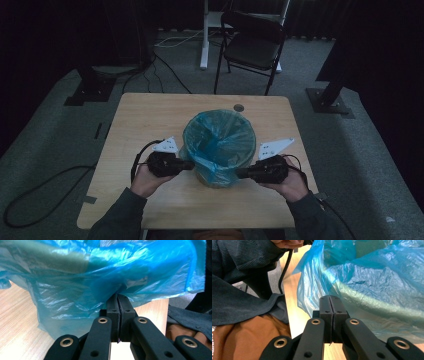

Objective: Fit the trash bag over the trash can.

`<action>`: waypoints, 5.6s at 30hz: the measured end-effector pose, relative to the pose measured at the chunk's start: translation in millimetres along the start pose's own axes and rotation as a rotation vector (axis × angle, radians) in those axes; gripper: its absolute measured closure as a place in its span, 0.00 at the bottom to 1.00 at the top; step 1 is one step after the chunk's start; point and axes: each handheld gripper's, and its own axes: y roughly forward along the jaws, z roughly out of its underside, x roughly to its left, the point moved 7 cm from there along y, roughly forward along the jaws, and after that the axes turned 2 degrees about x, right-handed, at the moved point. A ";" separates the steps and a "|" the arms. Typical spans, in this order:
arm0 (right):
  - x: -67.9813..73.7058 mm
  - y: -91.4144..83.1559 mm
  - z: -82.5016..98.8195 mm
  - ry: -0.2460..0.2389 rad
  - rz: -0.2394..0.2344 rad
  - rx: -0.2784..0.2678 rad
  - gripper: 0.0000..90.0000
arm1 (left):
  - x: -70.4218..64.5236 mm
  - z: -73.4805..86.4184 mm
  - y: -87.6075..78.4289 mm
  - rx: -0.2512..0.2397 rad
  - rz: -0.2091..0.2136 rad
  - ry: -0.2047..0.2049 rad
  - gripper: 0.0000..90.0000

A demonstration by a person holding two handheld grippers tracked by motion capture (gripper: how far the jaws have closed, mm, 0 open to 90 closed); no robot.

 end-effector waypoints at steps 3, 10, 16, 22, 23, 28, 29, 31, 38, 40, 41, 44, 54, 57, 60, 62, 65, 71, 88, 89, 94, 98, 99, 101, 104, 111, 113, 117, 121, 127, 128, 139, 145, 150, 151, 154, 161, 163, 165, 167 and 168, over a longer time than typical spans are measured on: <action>-3.1 2.5 2.8 0.011 -0.003 0.005 1.00 | 1.2 2.2 1.3 0.006 -0.004 -0.005 0.98; -11.2 6.1 8.7 0.037 0.006 0.023 1.00 | 0.3 5.6 0.6 -0.002 -0.004 -0.017 0.97; -14.7 8.2 12.8 0.053 0.008 0.033 1.00 | -4.5 4.6 -14.6 -0.036 -0.012 -0.007 0.92; -14.9 9.6 13.9 0.058 0.008 0.036 1.00 | -7.4 -0.6 -31.3 -0.084 -0.034 0.008 0.80; -14.5 9.5 13.6 0.057 0.008 0.035 1.00 | -7.2 -1.3 -33.3 -0.091 -0.038 0.011 0.78; -13.5 9.0 12.9 0.053 0.007 0.034 1.00 | -3.9 -4.7 -41.5 -0.137 -0.071 0.020 0.73; -13.3 8.9 12.9 0.053 0.006 0.033 1.00 | -3.1 -5.4 -43.1 -0.143 -0.081 0.019 0.72; -12.8 8.9 12.9 0.050 0.004 0.033 1.00 | -1.6 -6.8 -45.5 -0.154 -0.094 0.020 0.69; -11.5 9.4 12.2 0.049 -0.001 0.032 1.00 | 2.4 -6.5 -36.9 -0.128 -0.119 0.022 0.64; -11.5 9.4 12.2 0.049 -0.001 0.031 1.00 | 1.8 -6.1 -32.8 -0.116 -0.123 0.025 0.64; -11.6 9.4 12.3 0.049 -0.001 0.031 1.00 | 1.2 -6.0 -31.3 -0.110 -0.124 0.028 0.64; -11.6 9.1 12.5 0.051 -0.002 0.032 1.00 | -1.3 -6.3 -27.2 -0.096 -0.122 0.039 0.70; -11.5 8.5 13.1 0.053 -0.004 0.028 1.00 | -3.5 -4.3 -21.6 -0.059 -0.130 0.076 0.97; -12.2 8.2 13.9 0.054 -0.003 0.028 1.00 | -2.4 -0.1 -20.4 -0.051 -0.130 0.070 0.97; -12.9 8.5 14.5 0.055 -0.002 0.030 0.99 | -1.7 2.1 -19.5 -0.046 -0.128 0.065 0.97; -13.8 9.1 15.9 0.061 -0.001 0.033 1.00 | 0.2 5.6 -18.1 -0.036 -0.132 0.059 0.97; -15.6 9.9 18.0 0.066 0.000 0.037 1.00 | 2.8 8.8 -15.6 -0.030 -0.129 0.048 0.97; -19.7 11.6 21.7 0.080 -0.001 0.038 1.00 | 7.8 14.2 -5.3 -0.011 -0.120 0.029 0.96; -35.2 20.8 37.8 0.139 -0.006 0.068 1.00 | 20.5 27.0 14.2 0.036 -0.107 -0.015 0.96; -36.1 21.8 39.0 0.139 -0.006 0.070 1.00 | 20.9 27.4 15.1 0.038 -0.106 -0.017 0.96; -39.5 25.7 44.1 0.148 -0.002 0.091 0.99 | 26.0 30.8 17.6 0.053 -0.115 -0.029 0.96; -40.4 25.6 46.3 0.150 0.001 0.100 1.00 | 31.7 32.7 12.1 0.038 -0.123 -0.068 0.96; -40.5 24.7 46.1 0.149 0.004 0.097 0.99 | 32.1 32.2 9.2 0.028 -0.124 -0.075 0.95; -39.8 20.8 44.5 0.145 0.007 0.079 0.90 | 33.0 31.1 2.7 0.013 -0.133 -0.077 0.92; -38.6 12.3 40.8 0.135 0.009 0.044 0.85 | 35.4 29.3 -5.7 -0.012 -0.149 -0.088 0.89; -36.4 -7.4 33.5 0.118 0.030 -0.019 0.77 | 34.1 23.1 -16.8 -0.053 -0.151 -0.089 0.83; -37.6 -12.1 32.8 0.117 0.045 -0.028 0.74 | 33.3 20.1 -19.7 -0.061 -0.155 -0.082 0.80; -42.8 -17.3 33.5 0.121 0.093 -0.033 0.73 | 32.9 12.4 -26.4 -0.082 -0.164 -0.073 0.78; -48.2 -19.8 34.3 0.132 0.125 -0.041 0.74 | 32.7 5.5 -31.6 -0.095 -0.169 -0.062 0.76; -59.7 -25.3 34.1 0.162 0.190 -0.072 0.83 | 32.6 -10.3 -42.0 -0.129 -0.179 -0.041 0.75; -60.8 -26.0 33.5 0.164 0.194 -0.076 0.84 | 32.5 -12.3 -43.1 -0.133 -0.178 -0.039 0.75; -72.0 -21.1 25.5 0.169 0.221 -0.084 0.82 | 28.6 -37.1 -45.3 -0.155 -0.173 0.003 0.74; -71.9 -22.3 25.3 0.163 0.218 -0.084 0.78 | 26.6 -49.9 -44.9 -0.163 -0.165 0.025 0.73; -70.4 -19.4 23.9 0.153 0.204 -0.066 0.98 | 26.7 -62.9 -39.9 -0.157 -0.157 0.041 0.72; -70.5 -18.4 24.3 0.152 0.202 -0.062 0.99 | 26.8 -64.9 -39.0 -0.154 -0.156 0.044 0.72; -71.4 -15.4 26.6 0.159 0.196 -0.052 1.00 | 26.8 -73.3 -34.2 -0.142 -0.149 0.054 0.70; -73.1 -9.7 31.8 0.167 0.190 -0.023 1.00 | 26.5 -89.4 -24.7 -0.136 -0.134 0.074 0.70; -73.4 -8.1 33.2 0.169 0.185 -0.016 1.00 | 26.5 -94.1 -22.3 -0.130 -0.132 0.079 0.69; -73.6 -7.3 34.0 0.174 0.185 -0.012 1.00 | 26.3 -96.4 -21.4 -0.127 -0.130 0.082 0.69; -74.5 -5.0 36.5 0.178 0.178 0.001 1.00 | 26.1 -103.8 -18.6 -0.124 -0.127 0.093 0.69; -74.7 -4.6 37.2 0.180 0.179 0.005 1.00 | 26.3 -106.0 -17.7 -0.122 -0.126 0.096 0.69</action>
